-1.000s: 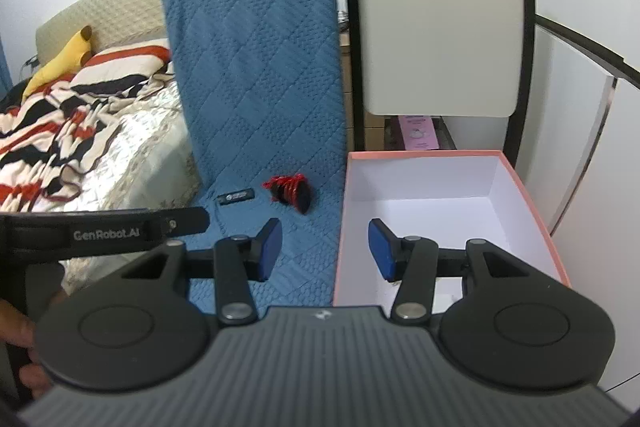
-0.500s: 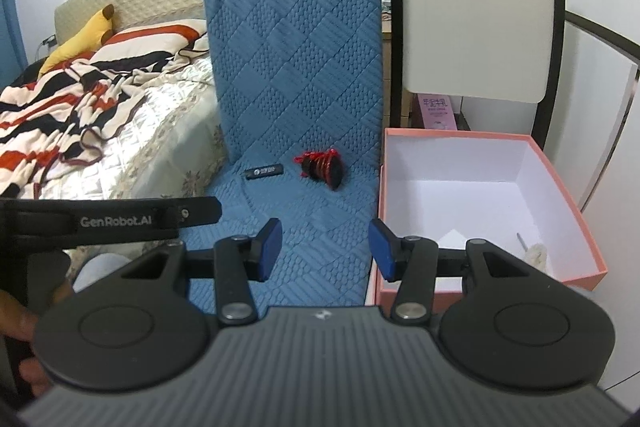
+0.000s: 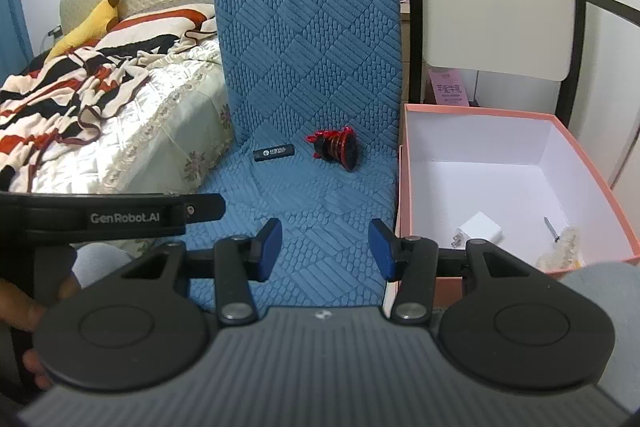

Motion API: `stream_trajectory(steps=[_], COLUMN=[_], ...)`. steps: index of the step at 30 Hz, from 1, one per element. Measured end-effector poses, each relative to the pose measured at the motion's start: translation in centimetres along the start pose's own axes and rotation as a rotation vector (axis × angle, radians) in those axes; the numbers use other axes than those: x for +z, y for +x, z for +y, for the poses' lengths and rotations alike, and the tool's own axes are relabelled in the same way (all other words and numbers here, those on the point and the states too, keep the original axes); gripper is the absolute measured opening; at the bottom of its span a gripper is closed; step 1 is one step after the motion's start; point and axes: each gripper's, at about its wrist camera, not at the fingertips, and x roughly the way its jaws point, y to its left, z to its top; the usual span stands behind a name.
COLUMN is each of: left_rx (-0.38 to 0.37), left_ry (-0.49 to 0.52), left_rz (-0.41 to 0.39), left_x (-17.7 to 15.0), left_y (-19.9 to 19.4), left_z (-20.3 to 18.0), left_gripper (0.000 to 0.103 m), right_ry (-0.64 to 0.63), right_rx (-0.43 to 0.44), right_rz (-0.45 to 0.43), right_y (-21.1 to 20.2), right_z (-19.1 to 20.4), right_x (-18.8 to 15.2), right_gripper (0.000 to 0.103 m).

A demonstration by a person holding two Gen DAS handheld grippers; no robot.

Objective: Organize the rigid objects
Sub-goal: 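Withdraw both open grippers from the box back toward the cushion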

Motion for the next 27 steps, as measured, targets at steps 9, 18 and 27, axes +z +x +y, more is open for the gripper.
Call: stream_trajectory(steps=[9,18,27], left_rx=[0.037,0.034,0.018], left_ry=[0.0,-0.008,-0.062], left_rz=[-0.004,0.026,0.092], left_x=[1.0,1.7,3.9], left_y=[6.4,13.4,19.4], left_z=[3.1,6.7,10.2], left_gripper=[0.074,0.074,0.074], right_ry=[-0.029,-0.055,-0.104], right_rx=[-0.001,-0.004,-0.015], right_rz=[-0.013,0.002,-0.001], right_y=[5.0,9.6,14.8], right_z=[-0.9,-1.7,-2.1], right_x=[0.1,0.9,3.7], right_gripper=[0.05,0.05,0.072])
